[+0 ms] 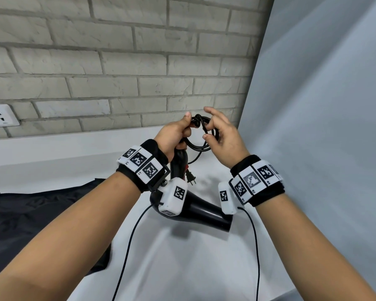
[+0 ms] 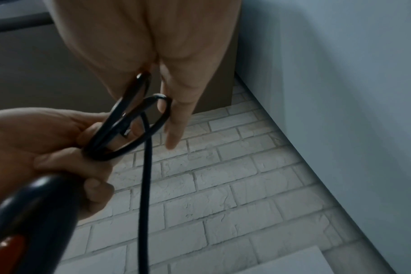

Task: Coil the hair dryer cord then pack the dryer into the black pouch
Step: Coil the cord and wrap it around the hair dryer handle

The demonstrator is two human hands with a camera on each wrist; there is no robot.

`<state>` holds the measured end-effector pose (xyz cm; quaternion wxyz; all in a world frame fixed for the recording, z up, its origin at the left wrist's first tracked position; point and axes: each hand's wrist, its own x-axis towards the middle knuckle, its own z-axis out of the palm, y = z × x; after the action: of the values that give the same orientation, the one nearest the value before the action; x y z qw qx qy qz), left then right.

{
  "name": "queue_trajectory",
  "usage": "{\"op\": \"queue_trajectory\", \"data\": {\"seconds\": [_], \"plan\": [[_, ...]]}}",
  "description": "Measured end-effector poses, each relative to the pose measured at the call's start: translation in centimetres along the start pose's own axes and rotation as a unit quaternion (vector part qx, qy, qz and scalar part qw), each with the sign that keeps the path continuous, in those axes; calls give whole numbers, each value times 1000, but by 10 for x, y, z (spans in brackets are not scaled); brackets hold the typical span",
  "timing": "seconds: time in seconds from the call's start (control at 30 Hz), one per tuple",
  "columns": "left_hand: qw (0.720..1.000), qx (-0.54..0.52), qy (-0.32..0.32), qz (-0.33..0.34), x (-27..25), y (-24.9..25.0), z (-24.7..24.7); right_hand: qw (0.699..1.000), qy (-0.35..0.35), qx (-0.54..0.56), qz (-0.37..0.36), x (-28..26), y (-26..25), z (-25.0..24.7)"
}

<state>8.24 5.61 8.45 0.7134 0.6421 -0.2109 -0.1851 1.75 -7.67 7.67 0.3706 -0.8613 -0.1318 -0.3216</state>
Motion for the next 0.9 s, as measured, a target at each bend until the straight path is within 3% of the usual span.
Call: {"op": "queue_trajectory", "data": {"seconds": [0.17,0.4,0.6,0.9], "plan": [[1000,22,-3,1,-2,-1,3,993,18,49,105,-3,3,5],[999,46,-1,2,-6,1,9,994,81,17,66,3,0,8],[999,38,30,0,-7,7,10,990,104,47,79,6,-8,8],[998,56,3,-23,-7,8,10,986,140,68,51,6,0,7]]}}
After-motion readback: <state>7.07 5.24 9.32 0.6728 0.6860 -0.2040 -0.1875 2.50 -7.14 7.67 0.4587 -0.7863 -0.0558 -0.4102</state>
